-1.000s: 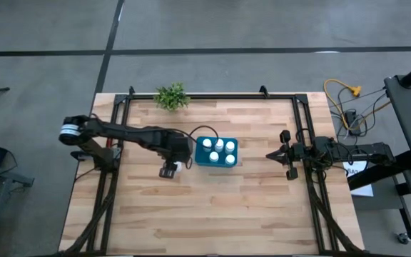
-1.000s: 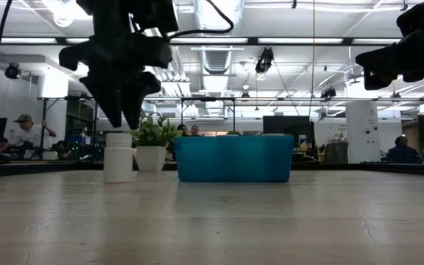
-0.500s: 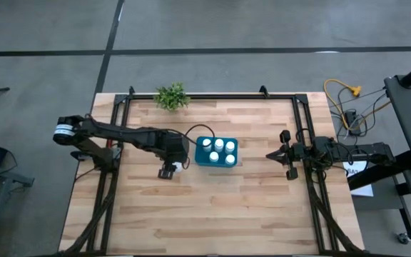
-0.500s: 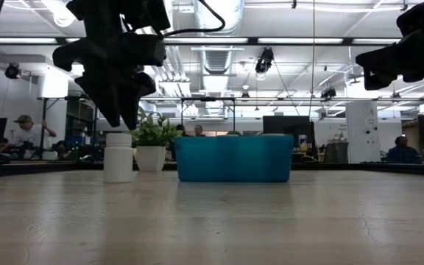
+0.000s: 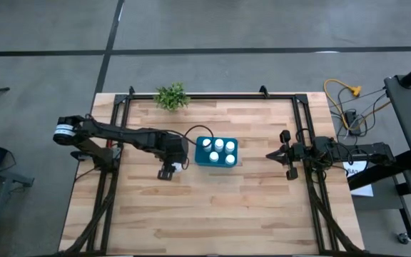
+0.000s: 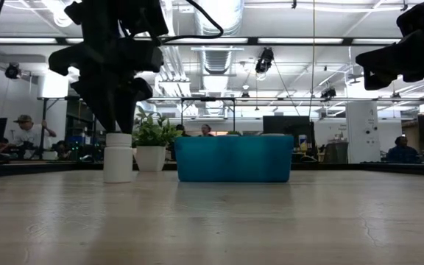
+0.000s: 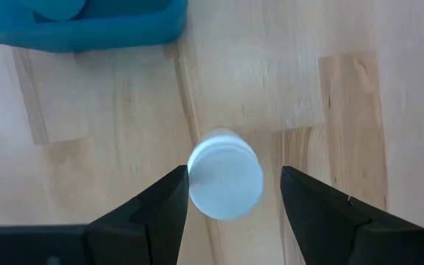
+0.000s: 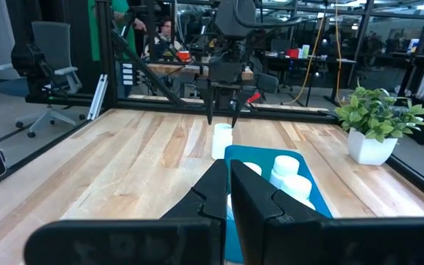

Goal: Pick and place pill bottles into a basket
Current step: Put the white medicine bottle into the blue bin

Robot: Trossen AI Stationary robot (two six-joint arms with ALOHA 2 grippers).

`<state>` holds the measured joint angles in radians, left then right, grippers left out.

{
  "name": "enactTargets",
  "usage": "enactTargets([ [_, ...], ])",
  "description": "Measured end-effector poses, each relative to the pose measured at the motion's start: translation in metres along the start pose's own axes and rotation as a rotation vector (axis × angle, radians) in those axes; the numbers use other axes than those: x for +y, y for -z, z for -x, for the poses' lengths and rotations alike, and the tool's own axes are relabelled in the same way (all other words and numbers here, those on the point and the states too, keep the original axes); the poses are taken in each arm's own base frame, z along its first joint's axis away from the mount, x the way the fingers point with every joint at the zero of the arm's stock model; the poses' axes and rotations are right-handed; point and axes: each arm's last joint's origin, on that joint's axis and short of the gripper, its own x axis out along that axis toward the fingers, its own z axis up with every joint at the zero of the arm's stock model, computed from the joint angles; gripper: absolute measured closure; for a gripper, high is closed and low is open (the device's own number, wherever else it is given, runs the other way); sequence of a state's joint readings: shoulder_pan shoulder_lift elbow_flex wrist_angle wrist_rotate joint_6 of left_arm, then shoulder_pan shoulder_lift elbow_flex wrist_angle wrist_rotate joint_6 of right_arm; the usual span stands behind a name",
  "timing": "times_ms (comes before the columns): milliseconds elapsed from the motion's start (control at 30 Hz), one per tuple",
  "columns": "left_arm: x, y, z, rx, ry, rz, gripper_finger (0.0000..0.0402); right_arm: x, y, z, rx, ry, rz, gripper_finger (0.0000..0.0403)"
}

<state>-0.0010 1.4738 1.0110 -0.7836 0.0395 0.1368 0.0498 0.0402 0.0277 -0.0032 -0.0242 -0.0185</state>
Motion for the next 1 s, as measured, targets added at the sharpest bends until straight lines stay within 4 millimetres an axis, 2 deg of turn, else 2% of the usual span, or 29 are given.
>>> enactTargets([
  [1000, 0.0005, -0.0006, -0.0013, -0.01, -0.02, -0.003, 0.0204, 0.0, 0.0, 0.0, 0.0, 0.0, 0.0, 0.0394],
])
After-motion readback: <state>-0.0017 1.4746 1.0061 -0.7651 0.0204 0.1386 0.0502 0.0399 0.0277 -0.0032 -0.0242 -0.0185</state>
